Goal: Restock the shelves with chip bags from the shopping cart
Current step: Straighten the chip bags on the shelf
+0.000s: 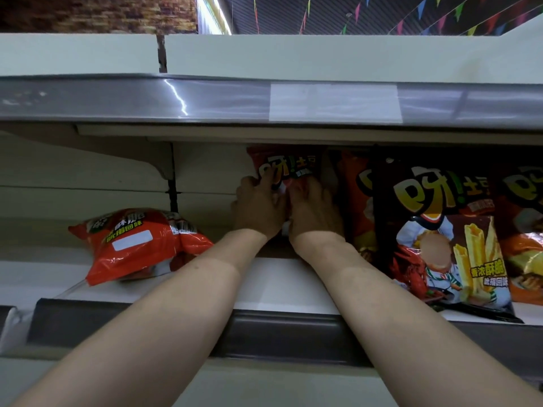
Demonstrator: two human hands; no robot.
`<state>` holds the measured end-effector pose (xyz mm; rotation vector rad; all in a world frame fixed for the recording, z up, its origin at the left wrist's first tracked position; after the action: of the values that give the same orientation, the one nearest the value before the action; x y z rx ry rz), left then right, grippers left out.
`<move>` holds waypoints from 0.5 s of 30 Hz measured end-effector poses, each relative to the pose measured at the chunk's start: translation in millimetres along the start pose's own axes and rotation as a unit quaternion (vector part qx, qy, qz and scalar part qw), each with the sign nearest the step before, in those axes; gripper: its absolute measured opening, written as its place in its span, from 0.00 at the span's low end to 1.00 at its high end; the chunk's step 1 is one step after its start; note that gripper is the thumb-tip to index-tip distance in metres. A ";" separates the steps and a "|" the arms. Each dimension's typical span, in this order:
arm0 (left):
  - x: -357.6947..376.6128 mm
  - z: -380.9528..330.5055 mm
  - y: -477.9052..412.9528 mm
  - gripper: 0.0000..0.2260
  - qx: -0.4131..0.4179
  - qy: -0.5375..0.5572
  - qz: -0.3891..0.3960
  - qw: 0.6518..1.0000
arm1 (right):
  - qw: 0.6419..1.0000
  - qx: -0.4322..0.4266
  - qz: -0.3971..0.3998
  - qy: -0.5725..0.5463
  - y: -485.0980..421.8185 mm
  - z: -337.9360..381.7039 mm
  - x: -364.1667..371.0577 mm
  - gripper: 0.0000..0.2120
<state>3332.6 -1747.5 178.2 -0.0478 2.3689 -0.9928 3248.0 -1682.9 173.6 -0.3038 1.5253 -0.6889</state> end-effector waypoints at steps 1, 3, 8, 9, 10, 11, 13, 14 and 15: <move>-2.9 -3.3 0.9 0.30 0.016 -0.044 -0.008 0.999 | 1.000 0.000 0.004 0.003 -0.9 0.4 2.1 0.29; -16.9 -16.2 4.1 0.30 0.049 -0.078 -0.045 0.995 | 1.000 -0.007 -0.017 0.001 -1.7 1.7 -3.4 0.27; -78.1 -35.5 21.0 0.27 0.055 -0.145 -0.076 0.985 | 0.978 -0.098 -0.126 -0.133 14.0 18.0 -26.6 0.18; -94.5 -29.3 23.9 0.24 0.047 -0.180 -0.080 0.979 | 0.974 -0.098 -0.098 -0.178 18.1 21.4 -24.8 0.18; -113.4 -19.6 25.8 0.22 0.026 -0.207 -0.085 0.974 | 0.973 -0.088 -0.028 -0.210 22.4 27.5 -17.0 0.20; -133.0 -6.2 27.1 0.22 -0.014 -0.221 -0.083 0.972 | 0.968 -0.080 0.061 -0.232 28.3 37.9 -5.7 0.22; -166.4 32.7 33.0 0.20 -0.127 -0.213 -0.061 0.967 | 0.938 -0.100 0.171 -0.285 42.3 69.4 4.5 0.26; -177.5 50.6 40.1 0.21 -0.181 -0.204 -0.042 0.961 | 0.922 -0.117 0.195 -0.314 49.0 87.3 3.6 0.30; -184.8 64.1 50.6 0.22 -0.227 -0.185 -0.019 0.956 | 0.909 -0.137 0.210 -0.333 55.8 104.0 2.3 0.30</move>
<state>3529.7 -1707.7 198.2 -0.4164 2.1954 -0.3905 3361.1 -1665.0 144.8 -0.3592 0.9682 -0.0025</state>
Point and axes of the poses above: each hand's wrist, its own y-axis away from the middle knuckle, its own x-axis out of the palm, z = x × y, the point moved 8 cm from there along -y, towards the middle knuckle, and after that the axes turned 8 degrees about y, right-handed, at the moved point
